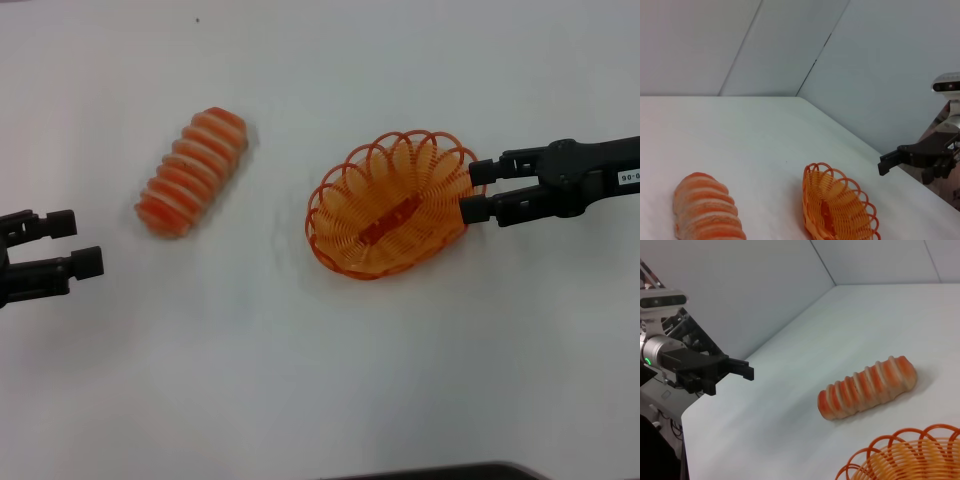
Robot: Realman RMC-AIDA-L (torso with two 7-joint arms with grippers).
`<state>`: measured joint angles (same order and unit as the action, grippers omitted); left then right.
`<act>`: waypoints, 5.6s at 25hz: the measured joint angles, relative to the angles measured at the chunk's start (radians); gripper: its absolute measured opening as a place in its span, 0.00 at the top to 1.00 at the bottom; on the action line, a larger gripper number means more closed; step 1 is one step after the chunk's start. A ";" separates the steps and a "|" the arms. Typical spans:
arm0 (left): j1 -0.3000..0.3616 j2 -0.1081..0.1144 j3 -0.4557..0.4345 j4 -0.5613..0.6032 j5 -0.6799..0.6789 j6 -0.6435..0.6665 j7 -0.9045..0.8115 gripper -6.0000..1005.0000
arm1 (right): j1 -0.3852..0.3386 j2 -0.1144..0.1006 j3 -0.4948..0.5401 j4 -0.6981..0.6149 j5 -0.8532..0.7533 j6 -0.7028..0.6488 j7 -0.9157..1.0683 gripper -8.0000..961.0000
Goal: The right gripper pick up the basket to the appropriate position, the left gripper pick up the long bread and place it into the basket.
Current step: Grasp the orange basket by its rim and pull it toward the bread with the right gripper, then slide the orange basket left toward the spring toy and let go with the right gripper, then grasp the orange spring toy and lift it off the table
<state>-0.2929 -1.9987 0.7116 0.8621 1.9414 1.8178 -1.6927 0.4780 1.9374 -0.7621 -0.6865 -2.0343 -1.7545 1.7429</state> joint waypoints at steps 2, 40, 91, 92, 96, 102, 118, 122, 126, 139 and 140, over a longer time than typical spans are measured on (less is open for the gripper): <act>0.000 0.001 0.000 0.000 0.000 0.000 -0.002 0.13 | 0.001 0.000 0.000 0.000 0.002 -0.002 0.000 0.05; -0.018 0.004 -0.003 0.000 0.001 0.008 -0.011 0.13 | 0.400 0.025 -0.015 -0.264 -0.604 0.038 0.566 0.05; -0.029 0.007 -0.027 0.002 0.001 -0.002 -0.015 0.13 | 0.296 0.022 0.018 0.019 -0.330 0.181 0.587 0.93; -0.030 0.007 -0.027 0.002 0.001 -0.003 -0.015 0.13 | 0.290 0.024 0.027 0.031 -0.325 0.195 0.587 0.93; -0.038 0.007 -0.027 0.002 0.001 -0.004 -0.015 0.13 | 0.267 0.036 0.039 0.076 -0.323 0.270 0.588 0.93; -0.051 0.008 -0.027 0.002 0.001 -0.009 -0.016 0.13 | 0.243 0.046 0.040 0.115 -0.332 0.369 0.604 0.91; -0.060 0.007 -0.028 0.009 0.014 -0.016 -0.030 0.13 | 0.174 0.060 0.109 -0.091 -0.236 0.342 0.534 0.69; -0.059 0.000 -0.028 0.031 0.027 -0.014 -0.042 0.13 | 0.087 0.090 0.118 -0.245 -0.039 0.278 0.360 0.38; -0.059 -0.005 -0.028 0.047 0.027 -0.015 -0.052 0.13 | 0.029 0.128 0.114 -0.348 0.096 0.187 0.168 0.22; -0.136 -0.037 -0.019 0.154 0.132 -0.087 -0.219 0.13 | 0.072 0.113 -0.043 -0.318 -0.207 0.024 0.069 0.01; -0.146 -0.047 -0.017 0.169 0.150 -0.106 -0.240 0.13 | 0.071 0.114 -0.043 -0.313 -0.208 0.032 0.068 0.01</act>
<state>-0.4388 -2.0454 0.6946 1.0309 2.0912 1.7122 -1.9330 0.5486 2.0512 -0.8051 -0.9996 -2.2423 -1.7222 1.8110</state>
